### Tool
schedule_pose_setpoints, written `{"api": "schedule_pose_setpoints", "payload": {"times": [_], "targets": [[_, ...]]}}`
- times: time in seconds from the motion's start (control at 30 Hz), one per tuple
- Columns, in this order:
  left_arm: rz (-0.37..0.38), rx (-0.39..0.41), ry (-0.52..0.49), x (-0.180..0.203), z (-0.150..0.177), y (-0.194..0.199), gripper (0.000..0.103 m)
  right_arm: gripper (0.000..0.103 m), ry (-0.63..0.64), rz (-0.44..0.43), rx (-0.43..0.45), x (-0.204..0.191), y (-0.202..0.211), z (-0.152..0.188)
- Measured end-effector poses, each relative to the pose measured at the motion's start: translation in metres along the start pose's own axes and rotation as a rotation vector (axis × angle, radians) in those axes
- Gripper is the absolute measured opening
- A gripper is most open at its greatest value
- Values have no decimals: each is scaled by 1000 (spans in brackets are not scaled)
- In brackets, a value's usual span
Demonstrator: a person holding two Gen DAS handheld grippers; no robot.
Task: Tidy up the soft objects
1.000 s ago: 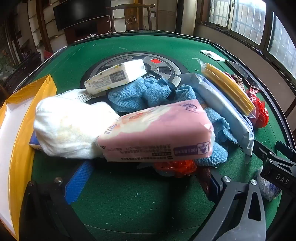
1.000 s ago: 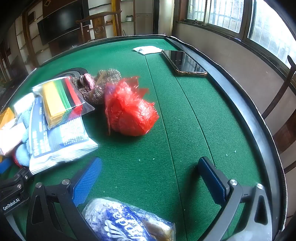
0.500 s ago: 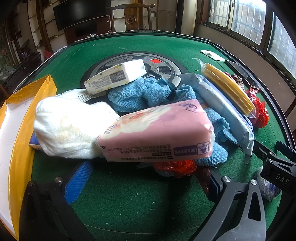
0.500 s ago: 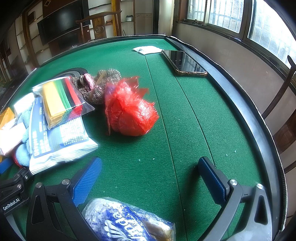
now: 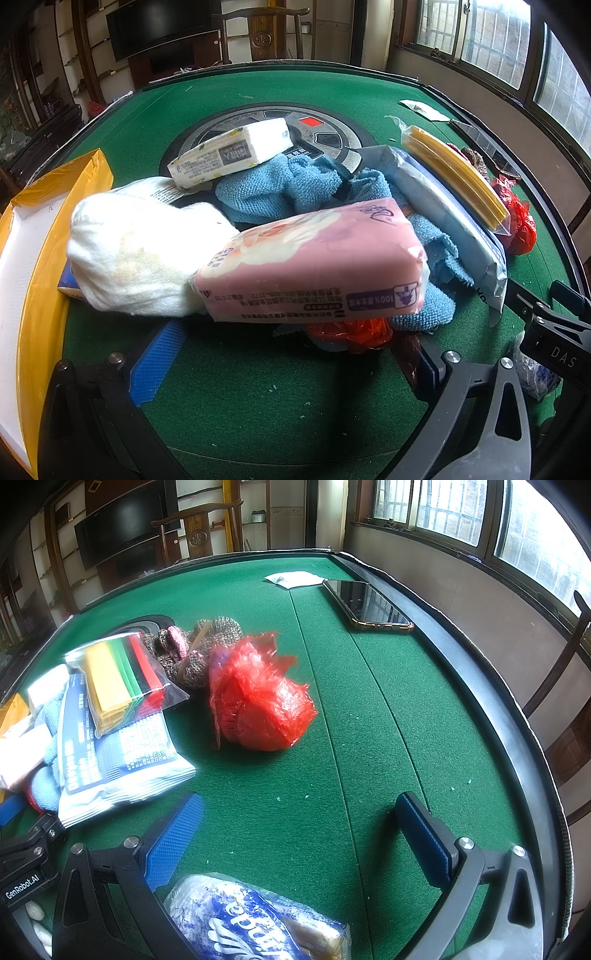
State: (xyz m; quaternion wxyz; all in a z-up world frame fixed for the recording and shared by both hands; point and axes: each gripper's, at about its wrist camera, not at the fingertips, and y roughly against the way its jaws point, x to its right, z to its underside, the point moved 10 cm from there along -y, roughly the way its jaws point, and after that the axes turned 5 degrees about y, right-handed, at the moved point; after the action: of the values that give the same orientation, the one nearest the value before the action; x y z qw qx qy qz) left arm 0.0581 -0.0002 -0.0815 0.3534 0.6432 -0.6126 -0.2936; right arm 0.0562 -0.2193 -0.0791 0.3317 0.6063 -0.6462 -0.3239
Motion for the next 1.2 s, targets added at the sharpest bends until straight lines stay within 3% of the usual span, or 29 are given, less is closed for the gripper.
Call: {"api": "schedule_pose_setpoints", "payload": {"times": [0.23,0.5,0.73,0.87,1.0,1.03,1.1,1.2], "targets": [[2,0,-2,0,0,0,103,102,17,-19,-4,-1,-1,-1],[62,-36,-90,6,10,9,103,102,20,-22,-79,3,0,4],[53,-55,-92,4,19,13,103,102,35,-46,-107,0,11,17],[61,-73,-106,3,29,19,103,102,1,-25,64,7,60,4],[67,-74,-111,2,32,21,103,102,0,44,438,9,144,-26],[64,-74,-109,2,32,21,103,102,10,34,454,5,147,-31],[55,-75,-103,2,32,22,103,102,19,23,398,-3,137,-40],[61,-77,-92,4,34,23,103,102,-33,22,462,-4,133,-55]]}}
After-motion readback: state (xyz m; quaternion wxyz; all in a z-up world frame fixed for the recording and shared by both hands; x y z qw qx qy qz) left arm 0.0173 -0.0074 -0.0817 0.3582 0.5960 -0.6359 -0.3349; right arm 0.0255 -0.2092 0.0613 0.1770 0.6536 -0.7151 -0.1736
